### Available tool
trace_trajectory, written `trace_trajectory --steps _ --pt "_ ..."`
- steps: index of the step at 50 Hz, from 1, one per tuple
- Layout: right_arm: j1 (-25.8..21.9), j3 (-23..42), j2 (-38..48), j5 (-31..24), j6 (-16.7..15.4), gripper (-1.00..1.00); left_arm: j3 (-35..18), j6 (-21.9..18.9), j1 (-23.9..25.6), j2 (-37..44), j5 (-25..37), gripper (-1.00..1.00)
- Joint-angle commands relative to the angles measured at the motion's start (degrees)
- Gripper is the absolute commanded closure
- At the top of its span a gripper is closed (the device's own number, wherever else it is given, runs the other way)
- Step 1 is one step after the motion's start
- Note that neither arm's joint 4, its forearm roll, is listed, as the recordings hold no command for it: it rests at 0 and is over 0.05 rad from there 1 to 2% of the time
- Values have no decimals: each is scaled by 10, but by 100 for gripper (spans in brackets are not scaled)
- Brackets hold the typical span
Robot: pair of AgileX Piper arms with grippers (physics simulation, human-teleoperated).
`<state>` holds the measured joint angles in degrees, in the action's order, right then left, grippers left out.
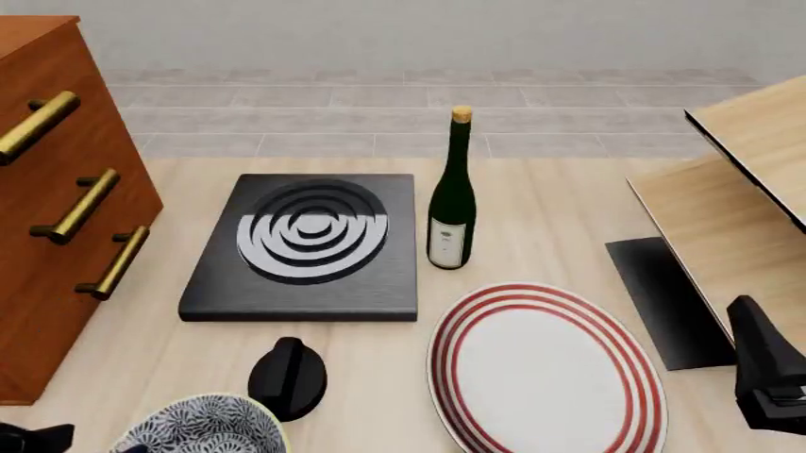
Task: Put the bowl on the top of the cabinet.
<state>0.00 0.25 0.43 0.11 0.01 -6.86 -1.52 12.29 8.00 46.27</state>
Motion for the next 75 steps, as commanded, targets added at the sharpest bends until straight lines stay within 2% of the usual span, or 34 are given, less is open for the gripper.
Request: trace_trajectory --steps 1,47,75 --pt "0 0 0 0 0 -100 21 -4 -3 12 -24 -100" --pt "0 0 0 0 0 -100 54 17 38 25 -43 -100" --pt "0 0 0 0 0 -100 68 21 35 65 -78 -100"
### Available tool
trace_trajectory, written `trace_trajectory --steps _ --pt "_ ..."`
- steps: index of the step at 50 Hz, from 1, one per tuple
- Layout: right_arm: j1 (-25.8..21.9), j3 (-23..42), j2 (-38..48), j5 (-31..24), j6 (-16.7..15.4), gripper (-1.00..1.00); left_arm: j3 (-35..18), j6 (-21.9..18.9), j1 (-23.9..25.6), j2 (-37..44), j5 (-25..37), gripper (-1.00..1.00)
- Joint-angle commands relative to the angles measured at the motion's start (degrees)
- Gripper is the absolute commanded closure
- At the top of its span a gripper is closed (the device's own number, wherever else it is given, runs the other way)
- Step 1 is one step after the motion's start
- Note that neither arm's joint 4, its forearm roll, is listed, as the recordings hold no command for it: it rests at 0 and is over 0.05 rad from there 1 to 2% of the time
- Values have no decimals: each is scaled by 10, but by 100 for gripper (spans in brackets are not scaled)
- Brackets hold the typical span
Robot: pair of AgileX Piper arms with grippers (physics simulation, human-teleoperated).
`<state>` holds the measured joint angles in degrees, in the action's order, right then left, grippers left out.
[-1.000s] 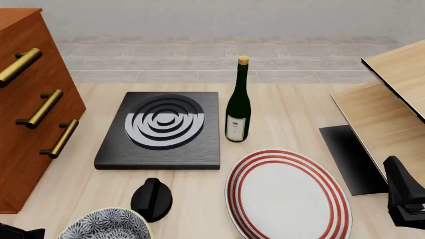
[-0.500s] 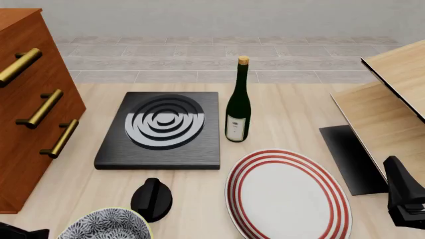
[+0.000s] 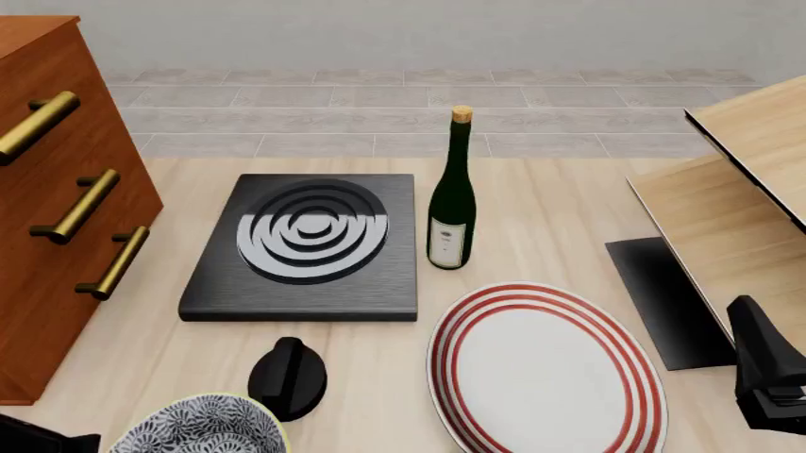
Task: Put the bowl on the top of the cabinet.
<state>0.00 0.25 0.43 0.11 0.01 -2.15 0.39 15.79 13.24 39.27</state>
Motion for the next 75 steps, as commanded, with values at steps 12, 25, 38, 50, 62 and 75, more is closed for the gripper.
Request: trace_trajectory --steps 12,25,38,50,62,75 --pt "0 0 0 0 0 -100 -27 -20 -16 -42 34 100" --pt "0 0 0 0 0 -100 -83 -23 -17 -43 42 100" --pt "0 0 0 0 0 -100 -172 -24 -34 -35 54 100" --pt "0 0 0 0 0 -100 -243 -18 -45 -30 67 100" --pt "0 0 0 0 0 -100 -326 2 -88 -2 43 100" --pt "0 0 0 0 0 -100 -436 23 -125 29 25 100"
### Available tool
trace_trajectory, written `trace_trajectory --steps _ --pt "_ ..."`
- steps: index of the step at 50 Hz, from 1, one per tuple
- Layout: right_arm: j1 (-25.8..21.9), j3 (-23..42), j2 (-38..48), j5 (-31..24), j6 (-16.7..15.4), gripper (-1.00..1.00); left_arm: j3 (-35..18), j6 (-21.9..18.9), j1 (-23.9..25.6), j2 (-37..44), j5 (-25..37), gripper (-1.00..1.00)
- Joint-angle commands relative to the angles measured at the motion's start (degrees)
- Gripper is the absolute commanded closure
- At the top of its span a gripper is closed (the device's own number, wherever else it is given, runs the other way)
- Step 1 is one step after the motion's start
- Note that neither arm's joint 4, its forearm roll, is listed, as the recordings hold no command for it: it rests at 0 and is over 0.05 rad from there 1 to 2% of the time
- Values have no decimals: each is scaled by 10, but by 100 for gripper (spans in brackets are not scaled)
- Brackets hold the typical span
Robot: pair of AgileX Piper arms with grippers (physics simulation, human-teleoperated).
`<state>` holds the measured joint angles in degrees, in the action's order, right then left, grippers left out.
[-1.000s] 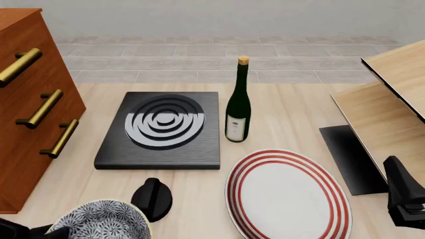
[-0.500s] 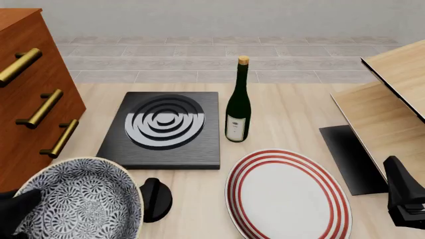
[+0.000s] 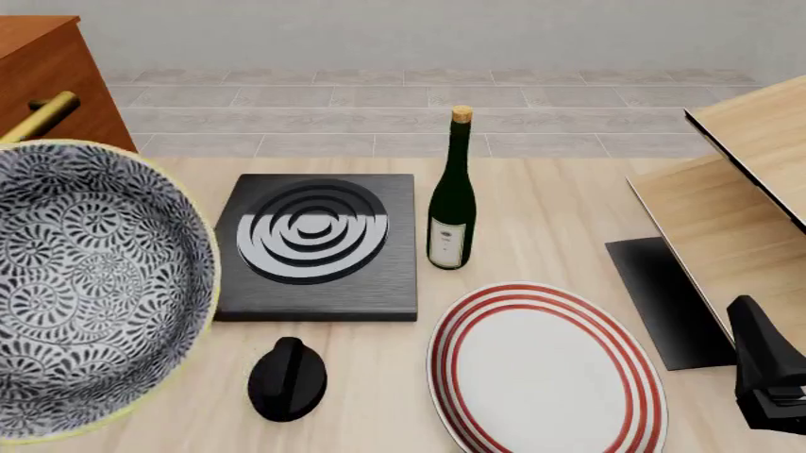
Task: Put the bowl on the top of the cabinet.
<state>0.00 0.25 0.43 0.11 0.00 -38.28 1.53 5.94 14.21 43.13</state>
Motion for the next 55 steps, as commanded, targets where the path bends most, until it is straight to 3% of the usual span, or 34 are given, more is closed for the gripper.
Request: trace_trajectory --steps 1,6,14,28,38,55 --pt "0 0 0 0 0 -100 -79 12 -30 18 -17 100" --pt "0 0 0 0 0 -100 -101 21 -57 25 -26 100" --pt "0 0 0 0 0 -100 -121 71 -119 53 -50 100" --pt "0 0 0 0 0 -100 -149 143 -166 70 -79 100" --pt "0 0 0 0 0 -100 -171 161 -199 88 -99 100" --pt "0 0 0 0 0 -100 -179 218 -307 169 -172 100"
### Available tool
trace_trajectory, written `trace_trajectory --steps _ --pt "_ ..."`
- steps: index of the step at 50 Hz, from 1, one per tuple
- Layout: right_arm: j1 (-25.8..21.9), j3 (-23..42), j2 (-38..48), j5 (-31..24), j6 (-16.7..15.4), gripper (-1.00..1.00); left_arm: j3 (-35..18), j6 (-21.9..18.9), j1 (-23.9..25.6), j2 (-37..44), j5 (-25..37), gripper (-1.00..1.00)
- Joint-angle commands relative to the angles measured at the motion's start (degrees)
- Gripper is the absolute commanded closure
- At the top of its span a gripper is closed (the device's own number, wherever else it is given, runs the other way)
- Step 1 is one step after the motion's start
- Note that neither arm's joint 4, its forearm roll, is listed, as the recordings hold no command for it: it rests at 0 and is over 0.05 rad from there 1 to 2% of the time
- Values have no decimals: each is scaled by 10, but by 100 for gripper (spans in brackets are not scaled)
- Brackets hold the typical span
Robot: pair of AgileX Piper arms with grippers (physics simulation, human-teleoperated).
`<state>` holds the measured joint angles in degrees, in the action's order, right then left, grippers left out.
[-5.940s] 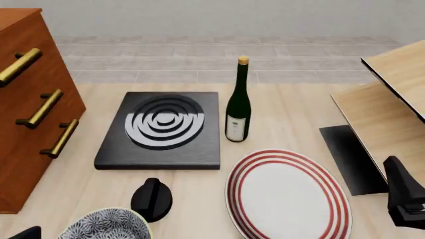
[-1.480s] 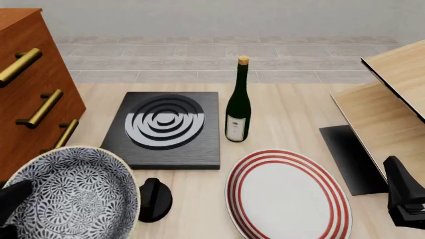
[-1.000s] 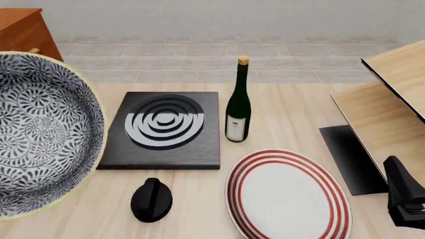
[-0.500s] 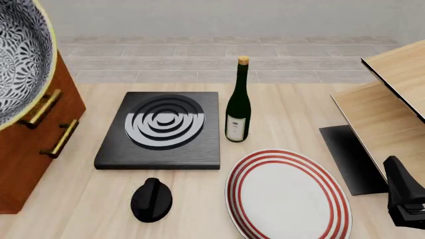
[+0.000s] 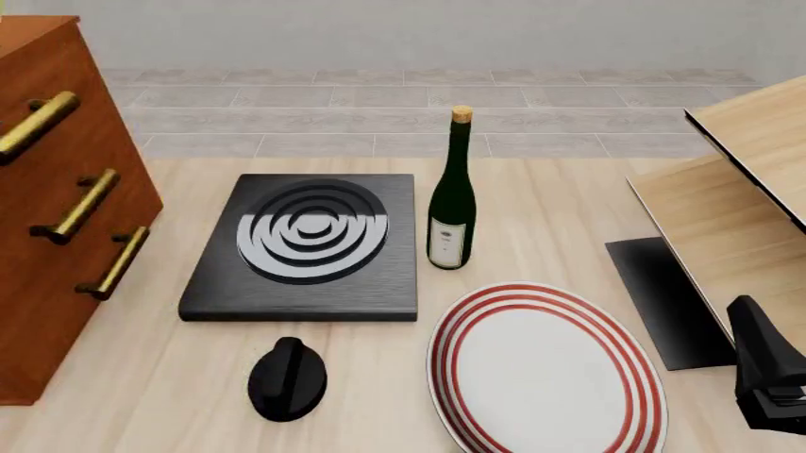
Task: Put the bowl on the top of the cabinet.
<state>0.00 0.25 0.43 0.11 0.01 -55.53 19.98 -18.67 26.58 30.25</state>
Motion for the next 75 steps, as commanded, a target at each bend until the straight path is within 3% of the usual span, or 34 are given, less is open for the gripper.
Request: trace_trajectory --steps 1,4,10,43,44,75 --pt "0 0 0 0 0 -100 -9 34 -63 47 -44 100" --pt "0 0 0 0 0 -100 -11 43 -104 67 -71 100" --pt "0 0 0 0 0 -100 -10 71 -117 86 -76 100" --pt "0 0 0 0 0 -100 -35 131 -194 176 -115 100" --pt "0 0 0 0 0 -100 -29 151 -193 181 -115 100" --pt "0 0 0 0 0 -100 -43 142 -237 243 -137 100"
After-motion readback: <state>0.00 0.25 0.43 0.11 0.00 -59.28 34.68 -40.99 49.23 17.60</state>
